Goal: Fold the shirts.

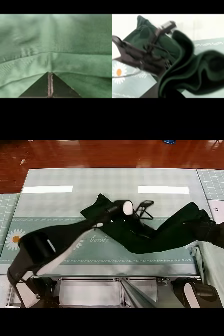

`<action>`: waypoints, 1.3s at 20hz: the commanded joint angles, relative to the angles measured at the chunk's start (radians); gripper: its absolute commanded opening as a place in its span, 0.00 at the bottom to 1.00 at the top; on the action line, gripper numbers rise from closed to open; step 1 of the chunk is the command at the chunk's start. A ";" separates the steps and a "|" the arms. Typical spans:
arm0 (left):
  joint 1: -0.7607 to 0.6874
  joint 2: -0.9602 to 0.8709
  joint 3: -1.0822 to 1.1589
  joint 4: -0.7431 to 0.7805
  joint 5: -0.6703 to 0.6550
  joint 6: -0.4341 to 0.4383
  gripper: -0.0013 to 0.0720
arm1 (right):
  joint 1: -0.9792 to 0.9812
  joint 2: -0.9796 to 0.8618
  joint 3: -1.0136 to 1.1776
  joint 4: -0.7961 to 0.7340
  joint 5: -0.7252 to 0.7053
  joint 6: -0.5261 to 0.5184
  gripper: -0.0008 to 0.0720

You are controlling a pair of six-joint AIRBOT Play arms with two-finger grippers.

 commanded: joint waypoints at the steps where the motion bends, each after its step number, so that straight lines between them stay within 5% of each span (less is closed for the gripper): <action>1: 0.145 0.077 0.010 0.000 -0.054 -0.004 0.04 | 0.001 -0.018 -0.001 0.064 -0.004 -0.014 0.04; 6: 0.475 0.332 -0.053 0.004 -0.106 0.132 0.04 | 0.096 -0.201 0.004 0.282 -0.109 -0.146 0.04; 14: 1.039 0.972 -0.703 0.011 -0.106 0.188 0.04 | 0.531 -0.880 0.377 0.290 -0.380 -0.216 0.04; 18: 1.128 1.262 -0.898 -0.005 -0.101 0.184 0.04 | 0.600 -1.215 0.628 0.305 -0.402 -0.207 0.04; 22: 1.110 1.364 -0.961 -0.005 -0.103 0.177 0.04 | 0.634 -1.397 0.759 0.338 -0.403 -0.163 0.04; 23: 1.107 1.361 -0.965 -0.005 -0.102 0.177 0.04 | 0.644 -1.417 0.764 0.341 -0.414 -0.161 0.20; 24: 1.107 1.355 -0.965 -0.005 -0.101 0.177 0.04 | 0.655 -1.428 0.764 0.340 -0.410 -0.161 0.57; 26: 1.107 1.345 -0.965 -0.005 -0.088 0.177 0.04 | 0.654 -1.421 0.764 0.336 -0.368 -0.161 0.57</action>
